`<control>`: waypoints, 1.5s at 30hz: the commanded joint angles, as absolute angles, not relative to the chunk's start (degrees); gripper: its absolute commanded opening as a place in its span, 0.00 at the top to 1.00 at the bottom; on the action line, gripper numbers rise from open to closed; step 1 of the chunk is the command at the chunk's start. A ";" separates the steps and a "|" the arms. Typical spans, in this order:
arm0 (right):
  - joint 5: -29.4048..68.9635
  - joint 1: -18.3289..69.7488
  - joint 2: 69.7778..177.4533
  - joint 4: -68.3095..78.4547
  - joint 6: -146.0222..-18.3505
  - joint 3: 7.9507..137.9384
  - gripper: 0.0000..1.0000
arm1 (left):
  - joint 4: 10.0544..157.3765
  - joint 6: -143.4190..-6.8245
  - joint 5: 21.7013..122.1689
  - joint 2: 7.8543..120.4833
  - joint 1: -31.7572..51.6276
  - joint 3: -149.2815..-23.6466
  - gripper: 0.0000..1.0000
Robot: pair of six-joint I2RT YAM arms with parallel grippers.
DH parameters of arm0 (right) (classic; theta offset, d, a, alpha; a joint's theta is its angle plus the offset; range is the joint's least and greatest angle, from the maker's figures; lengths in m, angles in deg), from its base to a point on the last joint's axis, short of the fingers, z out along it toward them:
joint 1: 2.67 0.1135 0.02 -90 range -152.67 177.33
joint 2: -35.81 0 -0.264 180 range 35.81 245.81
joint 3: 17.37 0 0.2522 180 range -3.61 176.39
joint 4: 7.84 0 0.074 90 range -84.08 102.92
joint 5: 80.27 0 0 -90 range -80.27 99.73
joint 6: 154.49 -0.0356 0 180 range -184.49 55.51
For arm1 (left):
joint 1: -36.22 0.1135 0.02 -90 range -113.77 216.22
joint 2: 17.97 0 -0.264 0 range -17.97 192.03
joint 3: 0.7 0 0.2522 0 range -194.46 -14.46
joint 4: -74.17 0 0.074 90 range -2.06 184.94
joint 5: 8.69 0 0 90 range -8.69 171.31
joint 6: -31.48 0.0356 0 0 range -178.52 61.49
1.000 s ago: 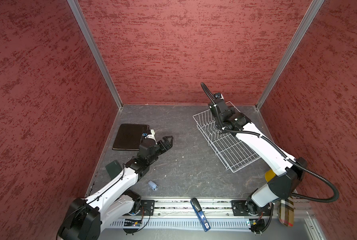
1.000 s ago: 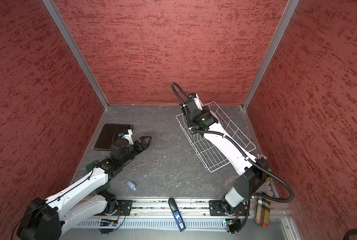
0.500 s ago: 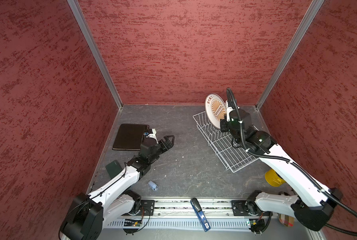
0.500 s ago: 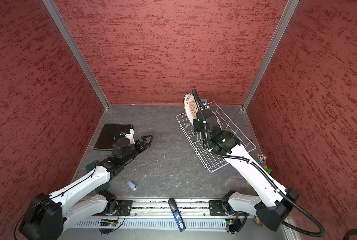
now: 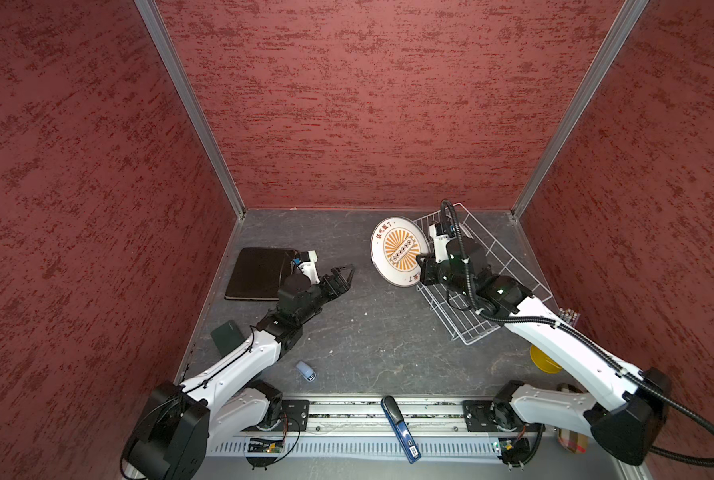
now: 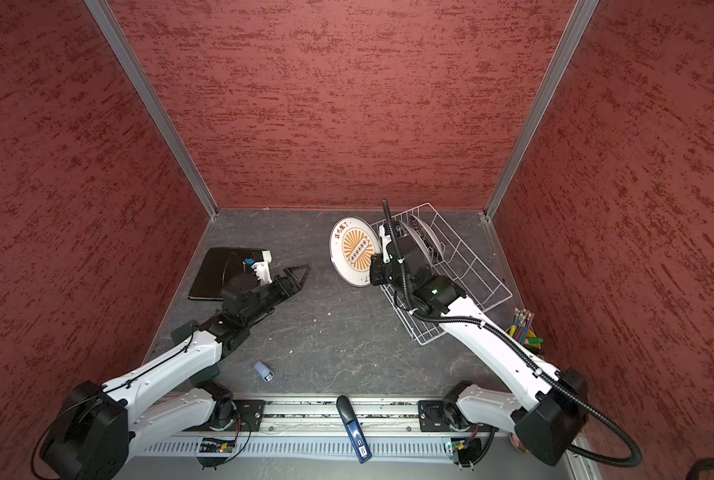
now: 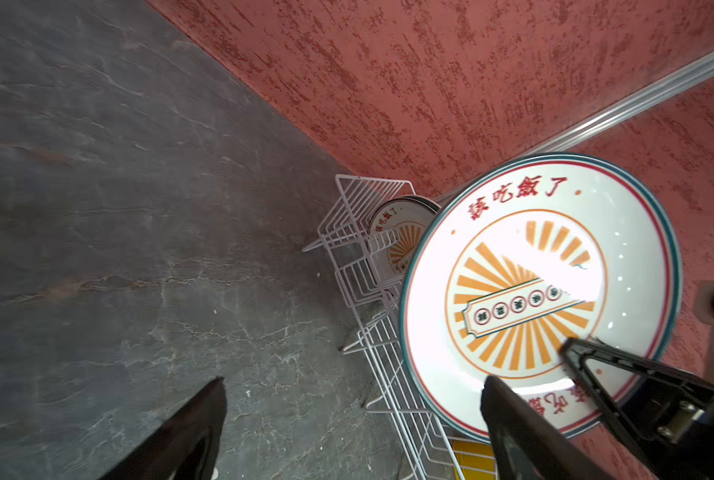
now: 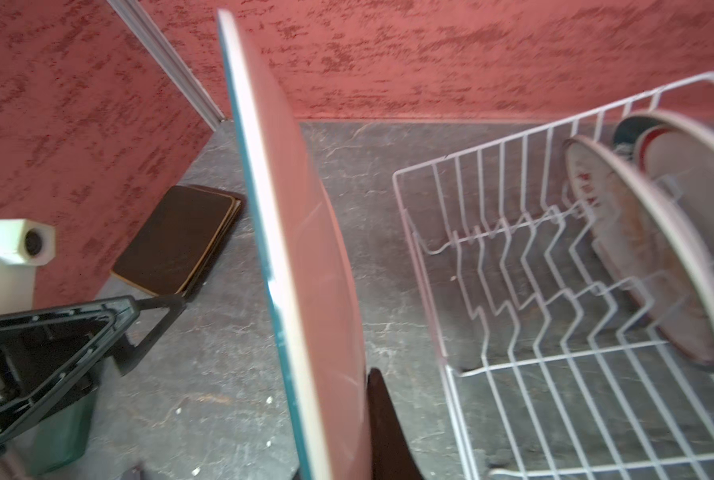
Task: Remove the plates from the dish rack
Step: 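Lift the white printed plate out of the rack toward the left gripper, then close the left gripper on the plate's rim held by the right gripper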
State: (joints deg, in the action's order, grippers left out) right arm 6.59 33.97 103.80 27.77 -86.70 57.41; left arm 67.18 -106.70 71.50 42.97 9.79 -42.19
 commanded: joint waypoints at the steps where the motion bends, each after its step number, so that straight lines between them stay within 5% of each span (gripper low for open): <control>1: 13.54 34.15 101.72 18.64 -93.02 56.07 1.00 | 61.47 -106.24 66.76 44.70 9.42 -41.67 0.06; 10: 17.67 34.15 99.88 10.26 -99.19 49.63 1.00 | 54.88 -107.83 63.41 47.62 9.51 -40.95 0.12; 32: 27.30 32.41 100.24 3.87 -107.09 45.10 1.00 | 41.44 -115.33 56.82 50.66 12.56 -37.15 0.51; 45: 34.62 30.07 101.43 -0.45 -110.69 42.72 1.00 | 39.50 -116.01 55.95 52.22 13.02 -37.25 0.63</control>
State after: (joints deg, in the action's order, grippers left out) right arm 31.42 30.69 101.61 5.52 -109.15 42.70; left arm 42.22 -115.77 56.90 51.59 12.56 -37.53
